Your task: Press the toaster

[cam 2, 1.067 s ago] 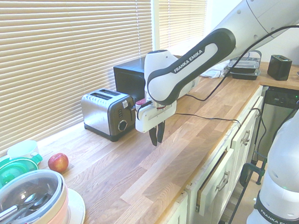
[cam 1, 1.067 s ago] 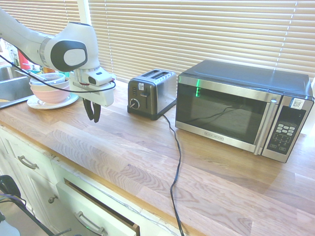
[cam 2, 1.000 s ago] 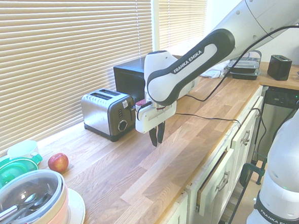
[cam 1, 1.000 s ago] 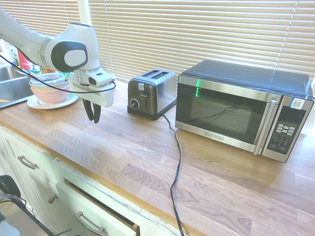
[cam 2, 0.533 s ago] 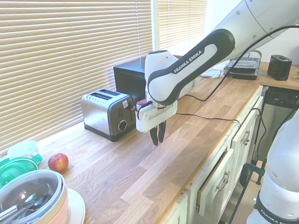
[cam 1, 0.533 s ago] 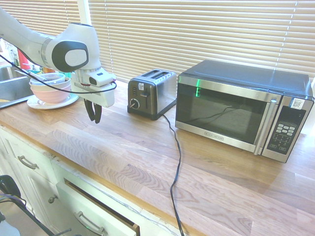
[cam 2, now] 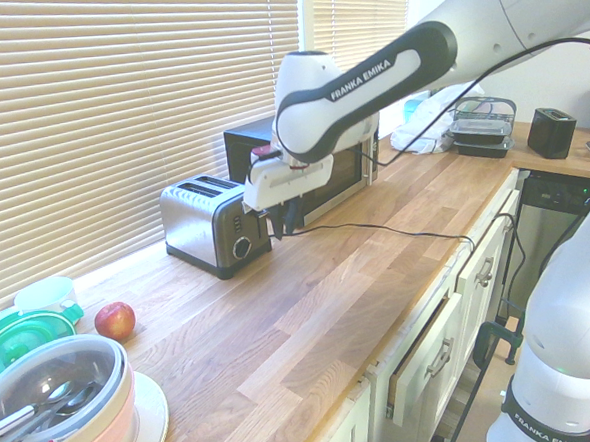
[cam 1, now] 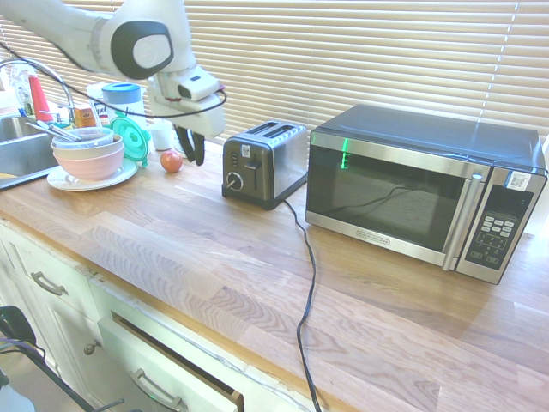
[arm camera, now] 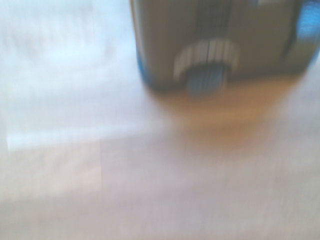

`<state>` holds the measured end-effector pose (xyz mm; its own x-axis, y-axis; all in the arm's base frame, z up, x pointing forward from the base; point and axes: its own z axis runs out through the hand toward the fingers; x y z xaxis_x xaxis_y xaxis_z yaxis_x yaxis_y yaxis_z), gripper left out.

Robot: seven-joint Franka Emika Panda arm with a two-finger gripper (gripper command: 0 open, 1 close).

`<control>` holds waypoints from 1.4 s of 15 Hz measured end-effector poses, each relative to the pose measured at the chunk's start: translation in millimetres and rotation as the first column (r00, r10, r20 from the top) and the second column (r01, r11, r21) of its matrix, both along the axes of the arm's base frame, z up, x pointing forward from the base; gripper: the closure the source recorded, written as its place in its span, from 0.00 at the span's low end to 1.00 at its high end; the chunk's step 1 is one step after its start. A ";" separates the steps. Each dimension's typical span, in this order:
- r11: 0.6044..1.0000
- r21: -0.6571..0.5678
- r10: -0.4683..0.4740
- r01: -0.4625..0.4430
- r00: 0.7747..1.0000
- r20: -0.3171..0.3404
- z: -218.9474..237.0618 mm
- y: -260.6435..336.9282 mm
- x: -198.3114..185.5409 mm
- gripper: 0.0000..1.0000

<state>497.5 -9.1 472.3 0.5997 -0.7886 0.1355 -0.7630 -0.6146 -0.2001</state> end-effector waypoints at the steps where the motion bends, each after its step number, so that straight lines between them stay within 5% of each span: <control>1: 1.000 0.004 -0.010 0.010 1.000 -0.004 1.8 -6.1 14.7 0.00; 9: 0.996 0.029 -0.079 0.080 0.996 -0.046 3.3 -56.4 109.7 0.00; 21: 0.994 0.051 -0.096 0.100 0.992 -0.079 -19.4 -83.8 116.7 0.00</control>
